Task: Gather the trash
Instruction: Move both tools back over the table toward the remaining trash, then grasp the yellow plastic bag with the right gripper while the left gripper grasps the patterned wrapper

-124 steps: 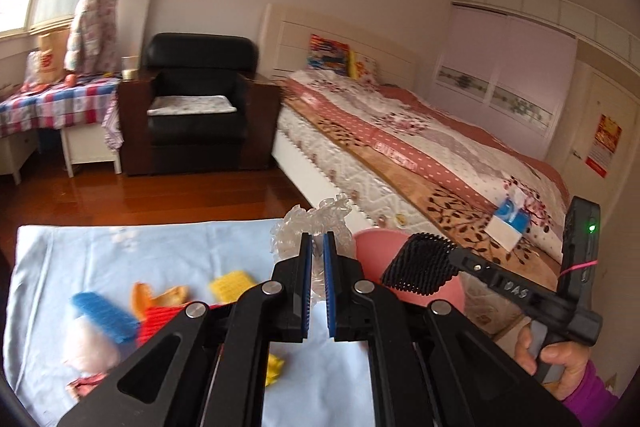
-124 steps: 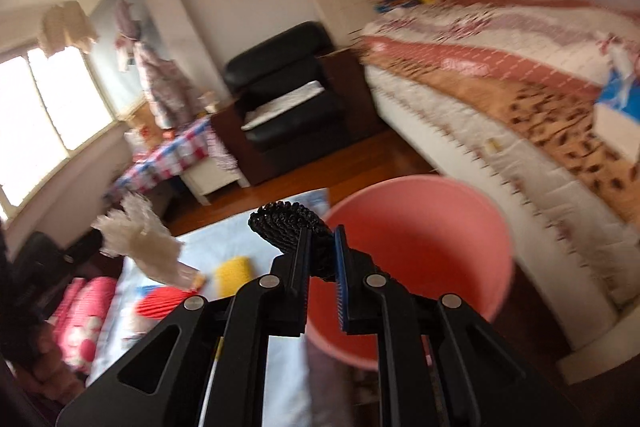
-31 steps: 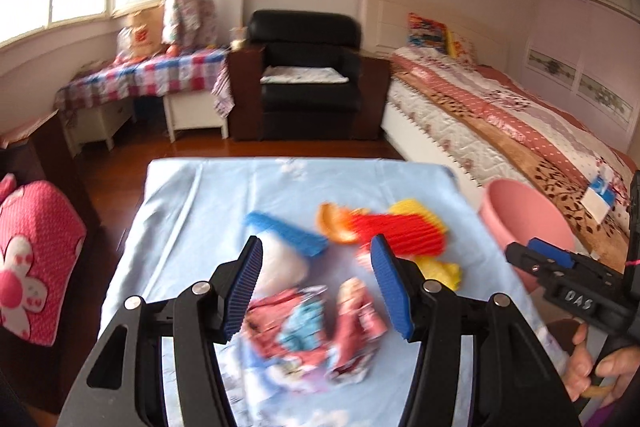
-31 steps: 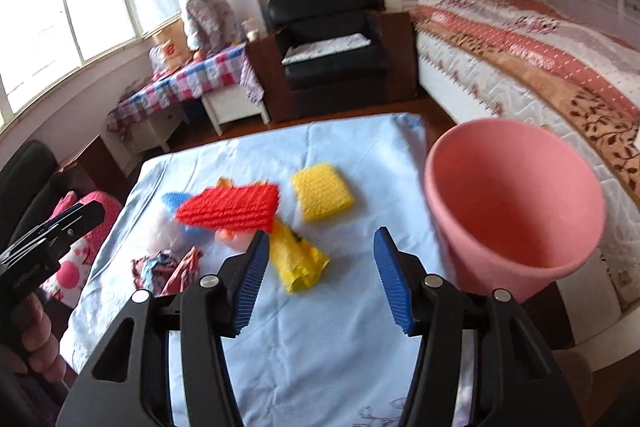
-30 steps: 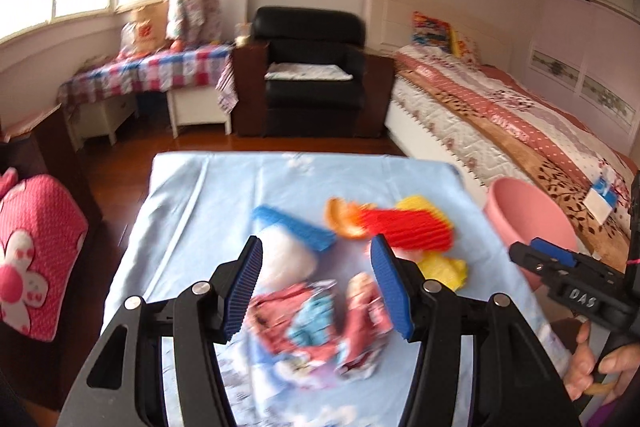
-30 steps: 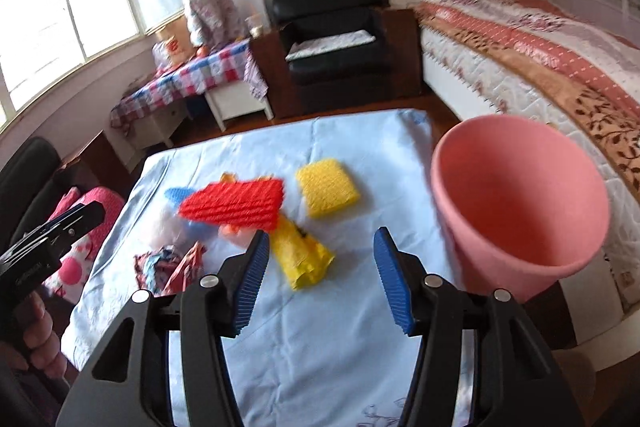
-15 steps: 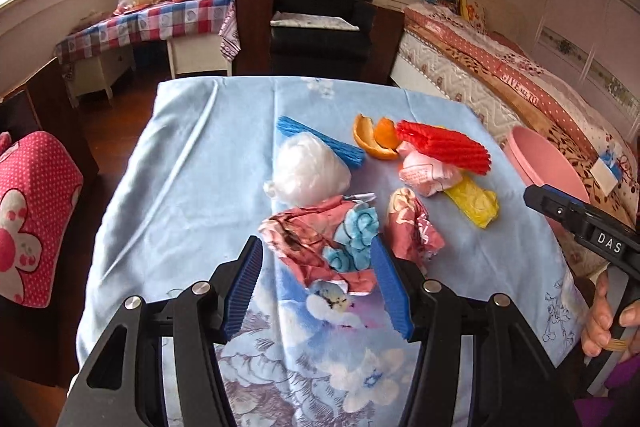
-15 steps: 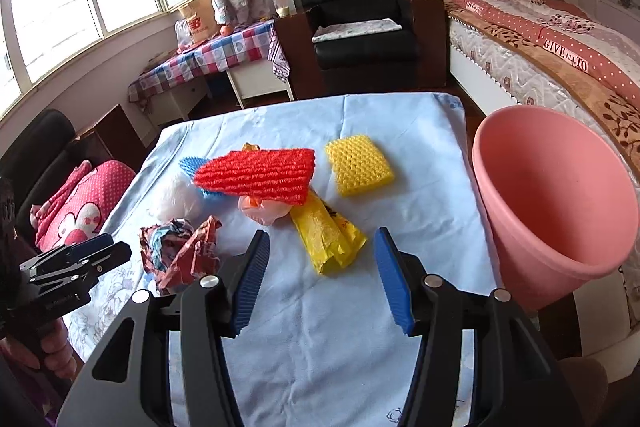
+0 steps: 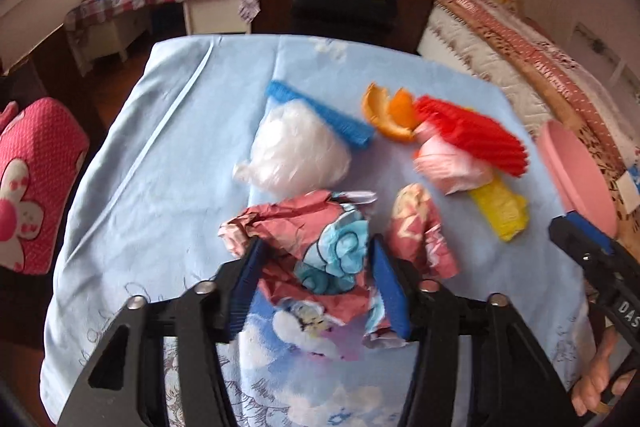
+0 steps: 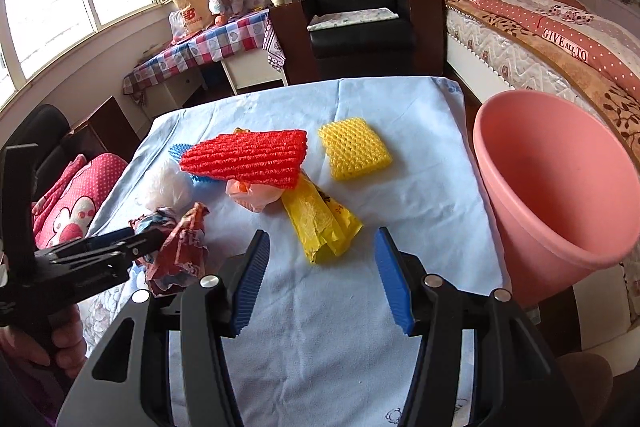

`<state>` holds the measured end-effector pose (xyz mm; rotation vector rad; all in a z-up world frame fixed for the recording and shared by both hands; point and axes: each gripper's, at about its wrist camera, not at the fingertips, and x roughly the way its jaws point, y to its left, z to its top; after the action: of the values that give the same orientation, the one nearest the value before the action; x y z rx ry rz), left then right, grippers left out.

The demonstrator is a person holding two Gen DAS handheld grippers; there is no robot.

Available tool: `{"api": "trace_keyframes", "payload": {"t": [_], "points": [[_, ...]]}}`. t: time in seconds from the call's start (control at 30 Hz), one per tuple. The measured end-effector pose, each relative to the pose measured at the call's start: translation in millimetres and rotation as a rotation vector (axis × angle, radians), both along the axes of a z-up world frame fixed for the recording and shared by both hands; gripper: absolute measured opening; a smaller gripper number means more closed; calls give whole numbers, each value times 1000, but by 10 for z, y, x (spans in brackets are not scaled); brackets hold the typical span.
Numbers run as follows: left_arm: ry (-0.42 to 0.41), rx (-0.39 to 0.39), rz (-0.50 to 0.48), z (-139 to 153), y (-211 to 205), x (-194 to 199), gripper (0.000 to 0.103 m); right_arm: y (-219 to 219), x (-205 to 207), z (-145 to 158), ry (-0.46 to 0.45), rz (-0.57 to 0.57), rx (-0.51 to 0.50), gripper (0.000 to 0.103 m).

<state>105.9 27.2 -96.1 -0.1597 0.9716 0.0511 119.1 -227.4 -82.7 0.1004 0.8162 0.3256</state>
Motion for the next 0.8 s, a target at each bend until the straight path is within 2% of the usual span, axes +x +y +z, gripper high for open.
{"api": "trace_keyframes", "payload": {"t": [0.07,0.1,0.17,0.37,0.63,0.7,0.73,0.77,0.8], "points": [[-9,-17,3,-6,61,-30,35,4,35,-13,5,5,-6,55],[-14,-22,8,1,91,-46,33,10,55,-21,9,9,-7,55],[-22,-22,9,11,116,-70,5,27,92,-28,13,19,-9,55],[-32,-51,18,26,247,-180,4,119,212,-55,11,65,-60,55],[-93,-63,16,222,333,-361,4,237,387,-202,53,102,-112,54],[-109,-64,12,290,336,-406,4,235,399,-237,75,100,-109,37],[-114,-64,11,307,342,-432,4,236,407,-257,89,98,-113,23],[-120,-65,9,329,344,-441,4,235,412,-280,107,98,-112,15],[-128,-66,5,359,326,-465,4,214,397,-288,114,101,-101,14]]}}
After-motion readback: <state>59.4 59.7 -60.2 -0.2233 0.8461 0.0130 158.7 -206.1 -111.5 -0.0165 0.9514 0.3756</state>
